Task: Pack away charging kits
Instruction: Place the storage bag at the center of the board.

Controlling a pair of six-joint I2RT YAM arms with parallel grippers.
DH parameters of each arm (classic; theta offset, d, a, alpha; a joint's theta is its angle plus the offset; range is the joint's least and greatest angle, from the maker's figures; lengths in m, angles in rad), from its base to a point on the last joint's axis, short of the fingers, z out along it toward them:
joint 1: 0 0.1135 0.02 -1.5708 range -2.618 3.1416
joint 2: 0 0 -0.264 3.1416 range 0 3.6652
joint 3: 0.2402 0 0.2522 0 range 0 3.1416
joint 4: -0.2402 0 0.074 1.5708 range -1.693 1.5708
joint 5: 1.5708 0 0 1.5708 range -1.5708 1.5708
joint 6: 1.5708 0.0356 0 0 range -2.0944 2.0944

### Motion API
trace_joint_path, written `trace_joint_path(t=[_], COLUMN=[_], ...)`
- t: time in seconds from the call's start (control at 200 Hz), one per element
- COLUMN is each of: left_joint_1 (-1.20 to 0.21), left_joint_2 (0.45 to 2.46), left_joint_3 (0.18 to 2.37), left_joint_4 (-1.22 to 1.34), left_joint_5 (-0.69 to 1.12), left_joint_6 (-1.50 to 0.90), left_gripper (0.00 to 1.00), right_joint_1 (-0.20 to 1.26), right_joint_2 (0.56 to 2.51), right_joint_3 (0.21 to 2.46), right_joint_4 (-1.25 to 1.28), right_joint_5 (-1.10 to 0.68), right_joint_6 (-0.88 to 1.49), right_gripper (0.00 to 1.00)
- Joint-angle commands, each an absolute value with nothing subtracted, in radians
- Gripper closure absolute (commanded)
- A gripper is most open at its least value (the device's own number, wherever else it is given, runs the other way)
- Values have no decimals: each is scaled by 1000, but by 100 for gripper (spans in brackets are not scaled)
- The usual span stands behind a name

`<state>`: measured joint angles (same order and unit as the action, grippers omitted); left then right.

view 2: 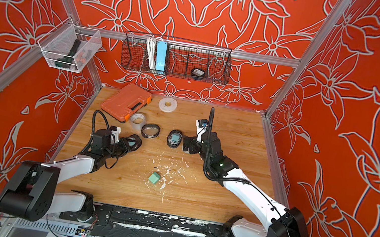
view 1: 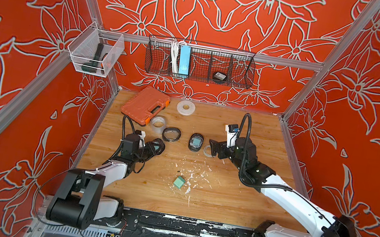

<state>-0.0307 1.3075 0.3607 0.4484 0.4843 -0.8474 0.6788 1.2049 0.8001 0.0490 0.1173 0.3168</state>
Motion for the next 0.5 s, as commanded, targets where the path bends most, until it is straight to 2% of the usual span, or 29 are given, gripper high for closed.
trace_joint_path(t=[0.0,0.145,0.255,0.37,0.495], left_joint_1=[-26,-26,-36,-90,-154], left_joint_2=[1346,1393,1443,1492,1553], left_joint_3=[351,353,357,370,420], left_joint_4=[572,607,637,666,661], left_joint_5=[514,518,515,482,447], left_joint_6=[-881,-880,-895,-917,-920], left_gripper=[98,93,93,92,86], right_joint_1=[676,675,675,675,675], right_joint_2=[1188,1203,1212,1224,1240], right_joint_3=[781,794,778,773,782], right_joint_4=[11,-23,-6,6,-3], right_joint_5=[178,136,128,107,91], right_joint_6=[452,480,504,510,501], right_gripper=[2,2,2,2,2])
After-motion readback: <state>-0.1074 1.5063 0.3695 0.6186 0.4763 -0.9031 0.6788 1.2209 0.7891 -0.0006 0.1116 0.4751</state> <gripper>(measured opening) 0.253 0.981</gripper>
